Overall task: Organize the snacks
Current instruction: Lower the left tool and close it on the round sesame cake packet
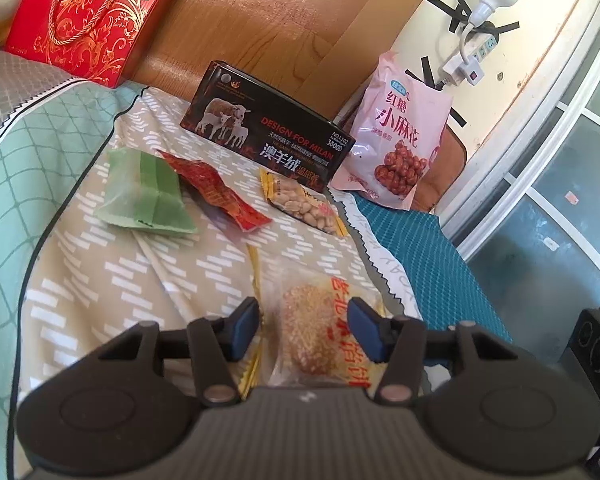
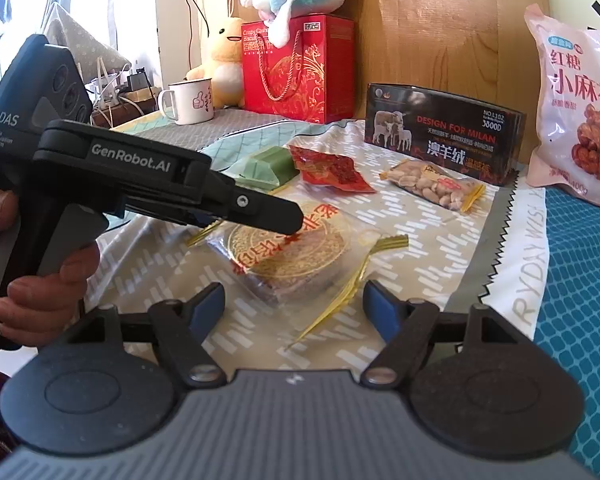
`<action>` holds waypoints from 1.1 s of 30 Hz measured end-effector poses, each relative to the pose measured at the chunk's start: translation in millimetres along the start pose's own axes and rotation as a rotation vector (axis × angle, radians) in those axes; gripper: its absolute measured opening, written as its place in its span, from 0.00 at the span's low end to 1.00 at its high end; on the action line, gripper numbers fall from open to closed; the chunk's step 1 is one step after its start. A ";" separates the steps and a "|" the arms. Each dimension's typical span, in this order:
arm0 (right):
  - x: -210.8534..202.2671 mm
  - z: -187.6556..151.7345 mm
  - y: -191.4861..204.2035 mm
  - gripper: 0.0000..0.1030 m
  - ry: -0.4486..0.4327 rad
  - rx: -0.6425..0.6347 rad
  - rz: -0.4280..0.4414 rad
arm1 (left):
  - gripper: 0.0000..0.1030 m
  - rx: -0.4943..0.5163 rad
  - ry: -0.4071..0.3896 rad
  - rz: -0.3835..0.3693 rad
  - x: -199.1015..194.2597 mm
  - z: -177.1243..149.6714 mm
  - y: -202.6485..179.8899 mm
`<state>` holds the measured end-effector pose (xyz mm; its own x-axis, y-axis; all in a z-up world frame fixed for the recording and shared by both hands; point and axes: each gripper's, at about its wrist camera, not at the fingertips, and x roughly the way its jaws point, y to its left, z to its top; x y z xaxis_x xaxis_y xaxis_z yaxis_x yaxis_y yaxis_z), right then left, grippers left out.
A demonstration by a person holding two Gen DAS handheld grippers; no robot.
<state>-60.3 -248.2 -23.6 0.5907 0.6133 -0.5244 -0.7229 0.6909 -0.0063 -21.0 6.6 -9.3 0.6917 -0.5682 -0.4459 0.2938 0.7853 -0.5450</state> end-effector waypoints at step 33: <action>-0.1 0.2 1.6 0.78 0.000 -0.001 -0.007 | 0.58 -0.009 -0.013 -0.008 -3.1 0.6 2.2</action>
<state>-61.4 -247.1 -23.4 0.5955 0.6083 -0.5247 -0.7192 0.6947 -0.0109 -22.1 10.2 -8.7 0.6977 -0.5712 -0.4324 0.2935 0.7785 -0.5548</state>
